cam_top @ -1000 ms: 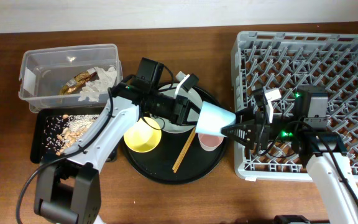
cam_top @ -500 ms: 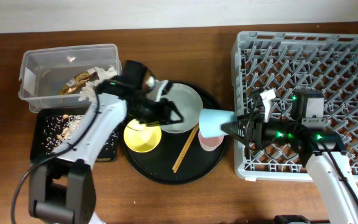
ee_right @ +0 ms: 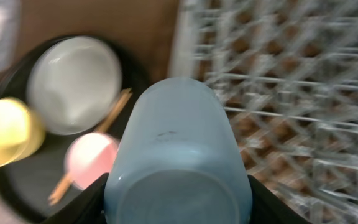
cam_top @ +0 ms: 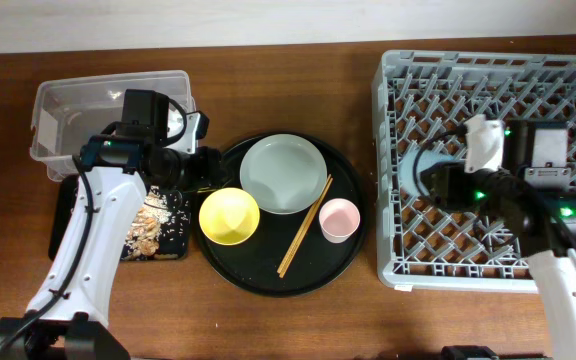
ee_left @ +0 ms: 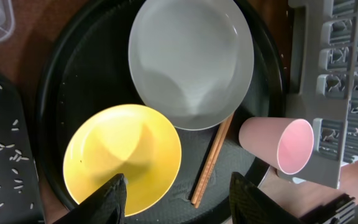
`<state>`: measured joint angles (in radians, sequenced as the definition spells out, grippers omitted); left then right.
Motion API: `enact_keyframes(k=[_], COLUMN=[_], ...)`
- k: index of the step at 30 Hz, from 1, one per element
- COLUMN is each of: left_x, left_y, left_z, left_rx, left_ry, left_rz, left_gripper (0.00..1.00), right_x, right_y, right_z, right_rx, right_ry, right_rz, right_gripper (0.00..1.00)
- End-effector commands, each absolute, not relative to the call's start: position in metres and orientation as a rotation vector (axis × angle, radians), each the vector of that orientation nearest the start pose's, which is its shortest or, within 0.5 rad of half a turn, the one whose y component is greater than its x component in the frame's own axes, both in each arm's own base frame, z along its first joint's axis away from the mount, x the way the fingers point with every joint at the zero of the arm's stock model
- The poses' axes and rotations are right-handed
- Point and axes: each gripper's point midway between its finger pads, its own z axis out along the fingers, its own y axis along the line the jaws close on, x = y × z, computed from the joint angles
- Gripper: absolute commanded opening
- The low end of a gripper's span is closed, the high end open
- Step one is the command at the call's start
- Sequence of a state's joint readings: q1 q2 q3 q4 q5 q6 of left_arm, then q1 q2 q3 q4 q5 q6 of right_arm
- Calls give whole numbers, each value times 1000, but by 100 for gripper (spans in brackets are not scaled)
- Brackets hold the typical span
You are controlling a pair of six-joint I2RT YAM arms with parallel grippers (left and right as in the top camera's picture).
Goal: Sort waste into correct bins and load items into the dishwasher rack
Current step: 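Carry the blue cup right and place it upside down in the rack, then grasp the pink cup with the left gripper and lift it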
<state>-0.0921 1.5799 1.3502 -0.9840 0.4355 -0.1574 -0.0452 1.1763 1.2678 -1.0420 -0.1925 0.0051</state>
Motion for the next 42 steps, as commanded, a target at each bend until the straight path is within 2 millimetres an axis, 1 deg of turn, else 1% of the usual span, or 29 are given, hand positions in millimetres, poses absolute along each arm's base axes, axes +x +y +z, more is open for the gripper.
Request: enact_keyframes(k=[1, 2, 3, 4, 5, 6, 9, 10, 11, 14, 16, 19, 20, 22, 23, 24, 26, 29, 31, 34, 36, 38, 39, 40, 41, 42], left_x=[348, 348, 348, 348, 348, 348, 348, 348, 348, 348, 348, 348, 348, 348, 347, 347, 347, 347, 347, 347, 347, 347, 347, 348, 348, 348], left_y=[-102, -102, -102, -102, -102, -102, -102, -102, -102, -102, -102, -102, -102, -102, -102, -102, -102, -102, -102, -102, -103, -103, -103, -103, -104, -108], left_z=[172, 172, 172, 172, 172, 172, 172, 172, 172, 172, 172, 171, 171, 171, 171, 171, 171, 171, 171, 171, 171, 171, 171, 172, 172, 172], left_rx=[41, 41, 41, 41, 41, 41, 41, 41, 41, 41, 41, 41, 41, 42, 42, 42, 42, 42, 44, 44, 45, 45, 45, 46, 53, 70], left_ry=[2747, 2747, 2747, 2747, 2747, 2747, 2747, 2747, 2747, 2747, 2747, 2748, 2748, 2750, 2751, 2751, 2751, 2752, 2752, 2751, 2751, 2751, 2750, 2747, 2744, 2740], left_rz=[-643, -644, -644, -644, -644, -644, -644, -644, -644, -644, -644, -644, -643, -644, -644, -644, -644, -645, -645, -645, -645, -645, -645, -645, -646, -648], left_gripper=[53, 53, 53, 53, 53, 53, 53, 53, 53, 53, 53, 53, 53, 53, 53, 53, 53, 53, 53, 53, 54, 55, 58, 59, 59, 60], right_x=[298, 296, 292, 290, 286, 284, 271, 266, 263, 254, 250, 248, 247, 245, 245, 248, 254, 262, 269, 276, 287, 299, 306, 311, 316, 317], right_y=[-47, -61, -80, -90, -110, -120, -177, -193, -204, -230, -248, -262, -267, -271, -274, -275, -274, -276, -272, -265, -253, -239, -230, -220, -200, -189], right_z=[259, 259, 258, 258, 256, 255, 246, 242, 237, 222, 208, 193, 184, 172, 166, 158, 151, 150, 151, 152, 156, 167, 175, 184, 197, 203], right_rx=[216, 283, 363, 405, 509, 561, 876, 979, 1053, 1213, 1310, 1393, 1427, 1458, 1471, 1476, 1471, 1454, 1432, 1414, 1364, 1284, 1224, 1163, 1079, 1030], right_ry=[2472, 2467, 2462, 2459, 2446, 2439, 2381, 2361, 2346, 2325, 2307, 2294, 2306, 2327, 2338, 2352, 2361, 2348, 2338, 2338, 2332, 2319, 2317, 2315, 2322, 2336], right_rz=[-114, -151, -187, -199, -220, -229, -268, -272, -273, -276, -277, -271, -267, -262, -256, -244, -202, -171, -115, -43, 76, 195, 249, 300, 357, 373], right_gripper=[46, 45, 45, 45, 45, 45, 45, 46, 46, 45, 46, 46, 46, 46, 50, 58, 66, 75, 83, 84, 84, 84, 84, 84, 84, 84])
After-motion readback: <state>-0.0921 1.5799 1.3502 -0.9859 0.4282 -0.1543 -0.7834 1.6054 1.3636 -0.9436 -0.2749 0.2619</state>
